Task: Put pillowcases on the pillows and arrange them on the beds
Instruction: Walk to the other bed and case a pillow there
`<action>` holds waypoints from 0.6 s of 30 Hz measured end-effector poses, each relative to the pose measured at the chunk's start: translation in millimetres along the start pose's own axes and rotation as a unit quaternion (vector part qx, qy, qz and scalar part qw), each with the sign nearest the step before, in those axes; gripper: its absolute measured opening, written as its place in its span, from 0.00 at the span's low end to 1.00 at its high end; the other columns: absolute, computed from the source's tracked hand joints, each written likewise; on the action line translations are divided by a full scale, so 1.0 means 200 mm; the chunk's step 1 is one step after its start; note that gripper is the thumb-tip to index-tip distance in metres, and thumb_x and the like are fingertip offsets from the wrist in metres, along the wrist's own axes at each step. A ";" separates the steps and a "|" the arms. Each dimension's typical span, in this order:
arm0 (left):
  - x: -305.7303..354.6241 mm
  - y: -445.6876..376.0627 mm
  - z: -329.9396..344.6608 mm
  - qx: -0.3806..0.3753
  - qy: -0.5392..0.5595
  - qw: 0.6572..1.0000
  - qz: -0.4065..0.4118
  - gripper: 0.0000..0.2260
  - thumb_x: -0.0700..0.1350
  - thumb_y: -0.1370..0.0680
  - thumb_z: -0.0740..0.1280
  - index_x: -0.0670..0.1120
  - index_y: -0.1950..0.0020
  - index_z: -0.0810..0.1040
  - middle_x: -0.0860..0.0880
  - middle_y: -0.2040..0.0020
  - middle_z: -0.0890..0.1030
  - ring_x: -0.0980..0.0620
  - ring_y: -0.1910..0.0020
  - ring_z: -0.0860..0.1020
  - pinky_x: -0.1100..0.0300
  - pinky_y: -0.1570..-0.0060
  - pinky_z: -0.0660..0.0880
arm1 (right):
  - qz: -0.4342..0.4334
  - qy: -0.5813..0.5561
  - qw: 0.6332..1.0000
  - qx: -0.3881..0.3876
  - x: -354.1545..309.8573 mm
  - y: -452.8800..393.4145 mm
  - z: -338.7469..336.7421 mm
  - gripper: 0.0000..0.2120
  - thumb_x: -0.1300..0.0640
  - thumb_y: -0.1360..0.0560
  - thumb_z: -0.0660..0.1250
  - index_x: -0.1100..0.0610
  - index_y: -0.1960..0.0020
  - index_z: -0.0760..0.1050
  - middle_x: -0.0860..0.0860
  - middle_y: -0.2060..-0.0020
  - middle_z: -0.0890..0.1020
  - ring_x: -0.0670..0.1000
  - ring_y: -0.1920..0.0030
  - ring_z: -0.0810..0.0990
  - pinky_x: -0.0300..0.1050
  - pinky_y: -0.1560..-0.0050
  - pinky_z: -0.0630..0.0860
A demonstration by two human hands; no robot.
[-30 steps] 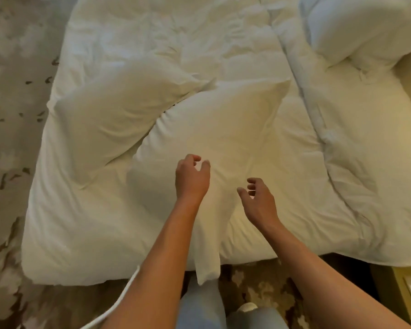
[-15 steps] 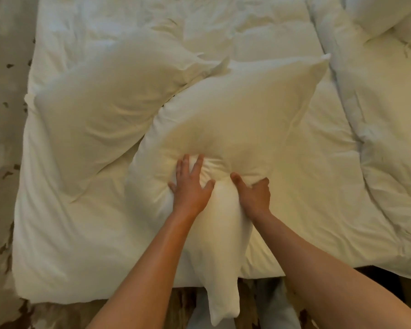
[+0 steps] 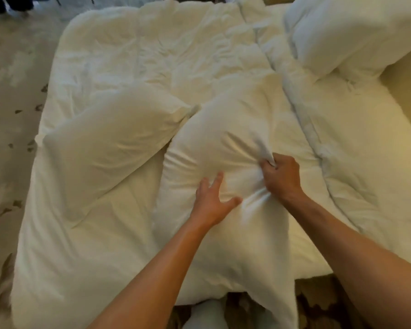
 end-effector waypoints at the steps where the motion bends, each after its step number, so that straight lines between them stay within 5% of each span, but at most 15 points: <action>1: 0.09 0.03 0.00 -0.014 0.014 1.000 0.002 0.49 0.72 0.32 0.70 0.64 0.18 0.47 0.44 0.18 0.55 0.42 0.19 0.57 0.47 0.25 0.62 | -0.026 0.010 1.000 0.004 -0.06 -0.01 -0.11 0.12 0.57 0.23 0.71 0.59 0.65 0.78 0.53 0.70 0.80 0.54 0.66 0.79 0.48 0.65 0.70; 3: 0.28 0.09 0.02 -0.027 0.019 0.999 0.020 0.52 0.73 0.33 0.71 0.62 0.18 0.46 0.45 0.20 0.61 0.43 0.22 0.64 0.48 0.29 0.67 | -0.065 0.028 0.997 0.013 -0.13 -0.02 -0.32 0.15 0.57 0.23 0.71 0.56 0.67 0.74 0.50 0.72 0.77 0.52 0.66 0.78 0.47 0.66 0.68; 9: 0.81 0.15 0.02 0.103 0.008 0.978 0.179 0.41 0.59 0.26 0.71 0.58 0.19 0.52 0.49 0.22 0.62 0.46 0.33 0.76 0.50 0.40 0.77 | -0.125 0.068 0.990 0.003 -0.10 0.04 -0.93 0.11 0.58 0.23 0.72 0.58 0.64 0.79 0.50 0.69 0.80 0.51 0.64 0.78 0.52 0.62 0.72; 11: 1.00 0.15 0.05 0.096 0.004 0.968 0.231 0.41 0.54 0.25 0.71 0.61 0.19 0.49 0.53 0.19 0.56 0.49 0.33 0.76 0.47 0.38 0.78 | -0.154 0.087 0.984 0.001 -0.04 0.10 -1.11 0.09 0.58 0.23 0.72 0.55 0.63 0.80 0.48 0.69 0.79 0.50 0.63 0.79 0.54 0.60 0.75; 14: 1.28 0.14 0.13 0.070 -0.062 0.941 0.325 0.42 0.48 0.26 0.68 0.67 0.20 0.48 0.57 0.17 0.52 0.56 0.51 0.81 0.51 0.45 0.80 | -0.174 0.118 0.978 -0.003 0.14 0.15 -1.38 0.04 0.58 0.23 0.73 0.53 0.54 0.86 0.46 0.65 0.84 0.51 0.60 0.83 0.53 0.58 0.78; 18: 1.54 0.09 0.39 0.011 -0.179 0.913 0.366 0.30 0.49 0.21 0.66 0.57 0.20 0.62 0.51 0.24 0.67 0.47 0.42 0.79 0.52 0.41 0.77 | -0.150 0.087 0.985 0.002 0.47 0.18 -1.65 0.05 0.57 0.23 0.73 0.50 0.50 0.87 0.46 0.61 0.87 0.50 0.58 0.85 0.52 0.56 0.79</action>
Point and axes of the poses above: each hand's wrist, its own y-axis away from the middle knuckle, its own z-axis out of the palm, x = y × z, the point moved 1 cm from there along -y, towards the middle knuckle
